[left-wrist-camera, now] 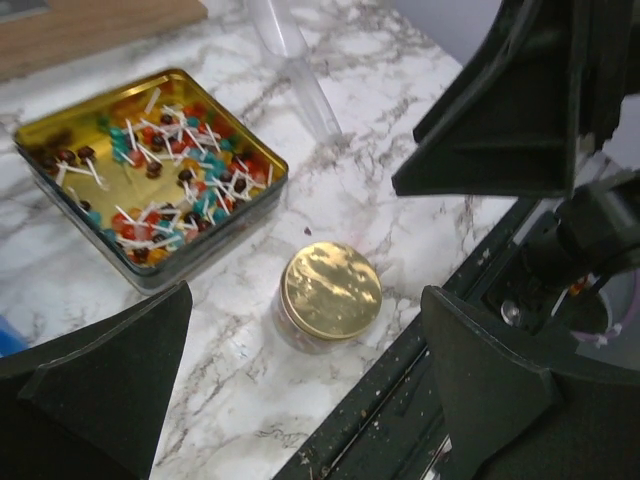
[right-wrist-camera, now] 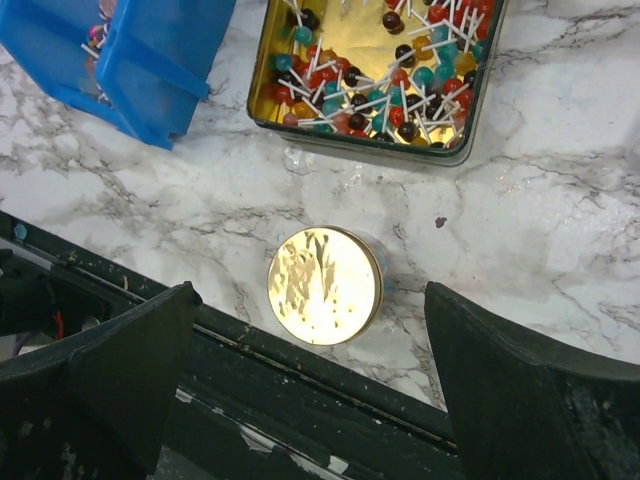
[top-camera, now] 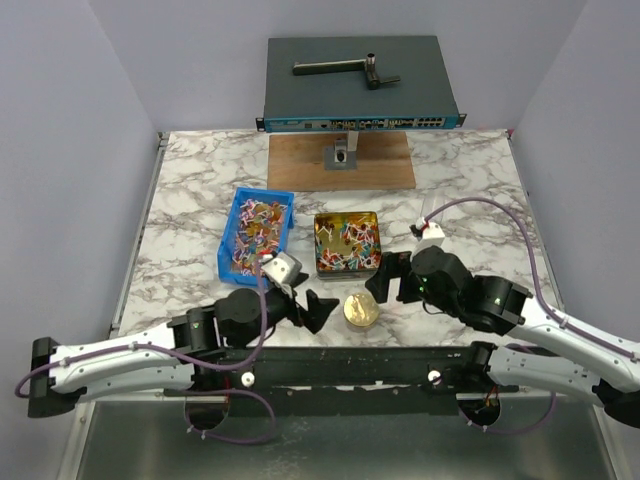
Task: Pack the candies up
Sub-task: Reset both arms
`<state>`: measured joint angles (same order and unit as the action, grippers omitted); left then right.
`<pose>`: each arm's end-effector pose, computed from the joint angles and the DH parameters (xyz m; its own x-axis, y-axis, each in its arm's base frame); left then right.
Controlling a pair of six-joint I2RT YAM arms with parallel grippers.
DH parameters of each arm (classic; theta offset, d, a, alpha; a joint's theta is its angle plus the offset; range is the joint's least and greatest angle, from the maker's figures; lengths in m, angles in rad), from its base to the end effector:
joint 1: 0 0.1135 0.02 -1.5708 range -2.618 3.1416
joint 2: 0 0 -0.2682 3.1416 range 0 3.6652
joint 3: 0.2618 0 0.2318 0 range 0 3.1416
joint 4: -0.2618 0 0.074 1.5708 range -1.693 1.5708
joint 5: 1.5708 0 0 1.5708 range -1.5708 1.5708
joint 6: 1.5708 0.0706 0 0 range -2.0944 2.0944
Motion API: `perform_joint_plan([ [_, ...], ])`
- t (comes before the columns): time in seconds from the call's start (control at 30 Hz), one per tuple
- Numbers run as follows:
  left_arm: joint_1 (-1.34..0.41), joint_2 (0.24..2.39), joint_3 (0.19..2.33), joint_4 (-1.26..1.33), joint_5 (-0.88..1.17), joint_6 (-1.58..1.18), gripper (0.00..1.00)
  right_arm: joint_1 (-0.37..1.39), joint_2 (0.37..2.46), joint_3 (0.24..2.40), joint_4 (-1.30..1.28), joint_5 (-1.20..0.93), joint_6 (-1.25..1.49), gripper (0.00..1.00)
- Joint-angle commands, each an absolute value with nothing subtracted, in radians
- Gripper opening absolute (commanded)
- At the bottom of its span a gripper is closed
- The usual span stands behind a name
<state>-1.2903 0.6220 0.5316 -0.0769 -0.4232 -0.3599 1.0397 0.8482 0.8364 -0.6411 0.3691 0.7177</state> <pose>0.0741 -0.1523 0.2863 -0.3122 -0.0762 -0.9470 0.6989 0.6568 -0.2833 0.1123 0.1408 0.2871 -0.6652 0.0786 -0.7425 -0.2941 0.8865 0.3573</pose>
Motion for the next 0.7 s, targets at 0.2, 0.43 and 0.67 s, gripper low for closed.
perform_joint_plan([
  [0.2,-1.054,0.709,0.869,-0.560,-0.325,-0.293,0.99,0.986,0.989,0.983,-0.650,0.434,0.595,1.00],
  [0.43,-0.761,0.755,0.940,-0.565,-0.171,-0.257,0.99,0.713,1.055,1.024,-0.581,0.235,0.488,1.00],
  [0.67,-0.472,0.781,0.974,-0.520,-0.012,-0.261,0.99,0.541,1.075,1.048,-0.554,0.161,0.450,1.00],
])
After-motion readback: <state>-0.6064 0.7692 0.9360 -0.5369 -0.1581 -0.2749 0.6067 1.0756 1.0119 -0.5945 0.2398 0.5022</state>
